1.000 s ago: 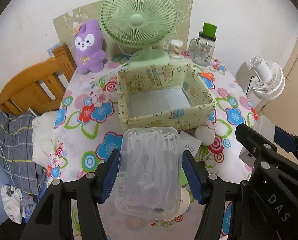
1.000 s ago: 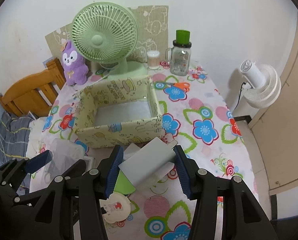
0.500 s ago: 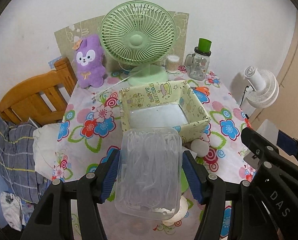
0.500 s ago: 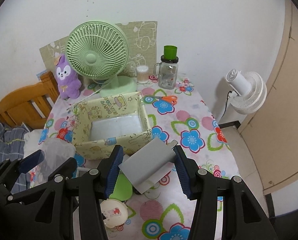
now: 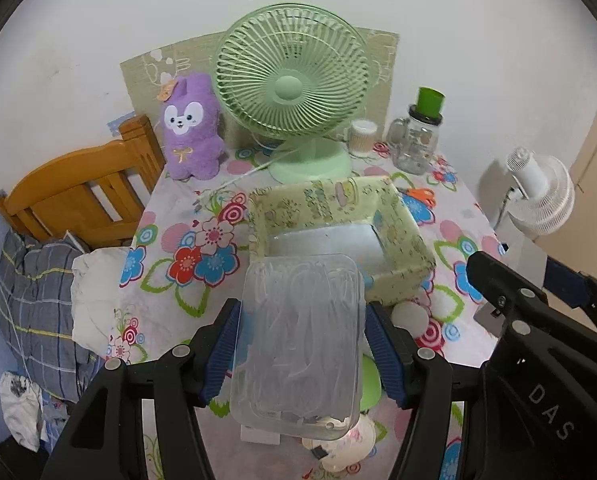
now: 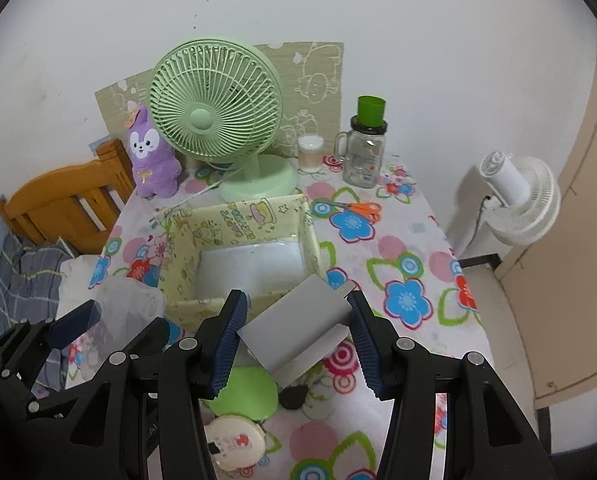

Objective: Organize rigid objects
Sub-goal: 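Carry the floss-pick box with the left tool while the right tool carries the charger toward the fabric box, then lower the floss-pick box into the fabric box with the left tool while the right tool releases the charger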

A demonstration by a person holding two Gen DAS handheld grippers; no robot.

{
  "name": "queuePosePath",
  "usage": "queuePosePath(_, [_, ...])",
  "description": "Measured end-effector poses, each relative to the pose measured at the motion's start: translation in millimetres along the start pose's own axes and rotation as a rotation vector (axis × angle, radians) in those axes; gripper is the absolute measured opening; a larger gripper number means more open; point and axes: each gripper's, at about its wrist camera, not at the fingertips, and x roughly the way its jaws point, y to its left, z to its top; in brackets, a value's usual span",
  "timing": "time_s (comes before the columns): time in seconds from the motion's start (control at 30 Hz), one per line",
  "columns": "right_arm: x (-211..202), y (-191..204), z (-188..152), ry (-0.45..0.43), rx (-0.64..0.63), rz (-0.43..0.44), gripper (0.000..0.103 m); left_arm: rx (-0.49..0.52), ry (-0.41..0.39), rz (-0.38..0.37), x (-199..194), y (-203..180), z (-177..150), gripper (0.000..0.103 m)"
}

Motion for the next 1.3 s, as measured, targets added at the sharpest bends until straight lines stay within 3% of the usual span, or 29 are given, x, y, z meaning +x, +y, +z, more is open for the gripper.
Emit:
queuePosePath(0.73, [68,-7,54,0.034,-0.053,0.073,0.055,-0.053,0.04,0.053,56,-10,51,0.065])
queuePosePath(1.3, [121,-2,73,0.068,-0.082,0.081,0.055,-0.081,0.083,0.058,102,-6,67,0.065])
